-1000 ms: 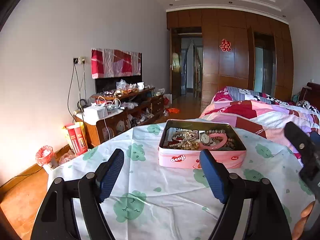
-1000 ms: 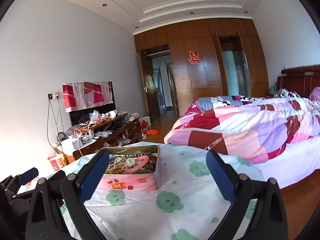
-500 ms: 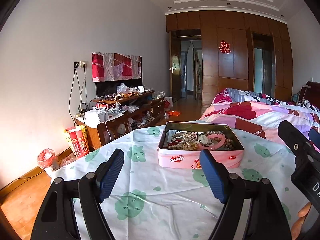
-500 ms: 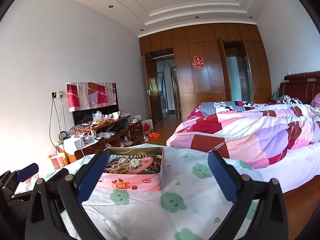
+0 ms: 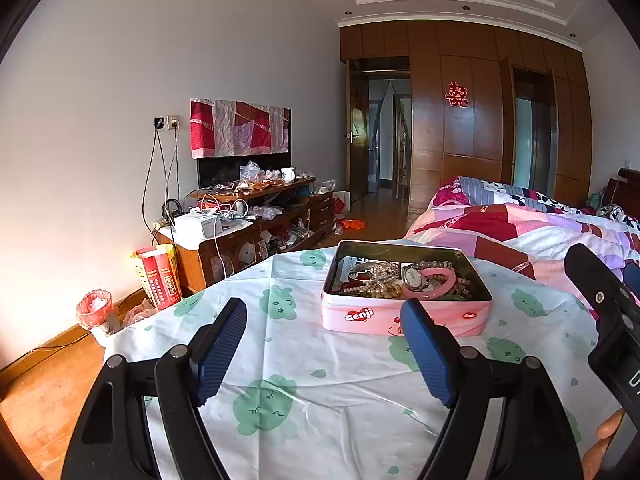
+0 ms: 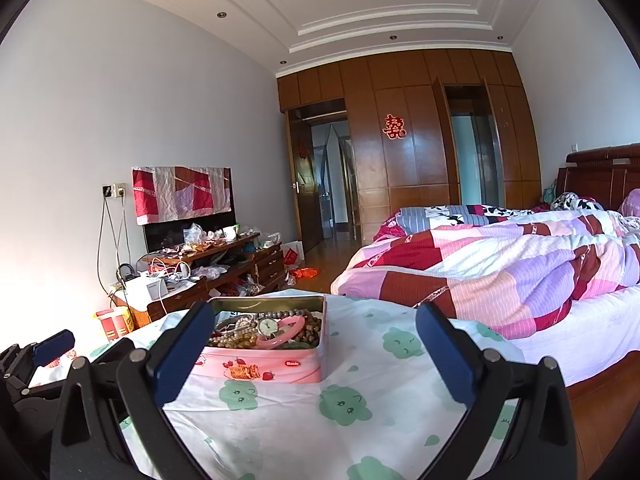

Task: Organize jewelry

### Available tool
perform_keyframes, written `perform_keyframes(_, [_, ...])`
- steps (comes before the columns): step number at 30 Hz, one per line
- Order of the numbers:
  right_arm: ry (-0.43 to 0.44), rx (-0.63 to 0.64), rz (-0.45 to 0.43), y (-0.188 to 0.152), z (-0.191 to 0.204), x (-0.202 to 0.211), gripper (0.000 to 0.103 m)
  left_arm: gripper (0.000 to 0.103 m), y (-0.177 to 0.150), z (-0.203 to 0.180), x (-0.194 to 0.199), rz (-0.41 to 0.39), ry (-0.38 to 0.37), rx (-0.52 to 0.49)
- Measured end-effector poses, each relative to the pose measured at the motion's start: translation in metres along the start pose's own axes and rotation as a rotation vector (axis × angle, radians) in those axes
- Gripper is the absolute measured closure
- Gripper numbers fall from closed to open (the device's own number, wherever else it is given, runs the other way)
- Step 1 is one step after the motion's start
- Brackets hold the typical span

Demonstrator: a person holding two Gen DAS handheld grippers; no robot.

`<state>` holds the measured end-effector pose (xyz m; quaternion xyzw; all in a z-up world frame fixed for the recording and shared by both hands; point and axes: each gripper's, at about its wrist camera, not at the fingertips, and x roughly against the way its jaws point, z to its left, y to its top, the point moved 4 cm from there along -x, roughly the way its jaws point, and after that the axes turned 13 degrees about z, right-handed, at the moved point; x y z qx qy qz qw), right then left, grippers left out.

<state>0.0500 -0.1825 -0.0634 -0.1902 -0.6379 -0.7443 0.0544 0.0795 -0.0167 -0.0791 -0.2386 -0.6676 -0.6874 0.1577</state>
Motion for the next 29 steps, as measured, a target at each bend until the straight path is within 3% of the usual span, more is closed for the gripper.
perform_keyframes(18, [0.000, -0.003, 0.001, -0.0008, -0.0009, 0.0001, 0.000, 0.021, -0.0007, 0.0029, -0.0026, 0.028, 0.043, 0.015])
perform_keyframes(20, [-0.002, -0.006, 0.001, -0.0019, -0.0019, 0.0002, 0.000, 0.021, -0.0008, 0.0053, -0.0037, 0.037, 0.011, 0.021])
perform_keyframes(29, [-0.012, -0.012, 0.017, -0.0036, -0.0019, -0.0016, 0.000, 0.021, -0.0006, 0.0056, -0.0078, 0.067, 0.013, 0.025])
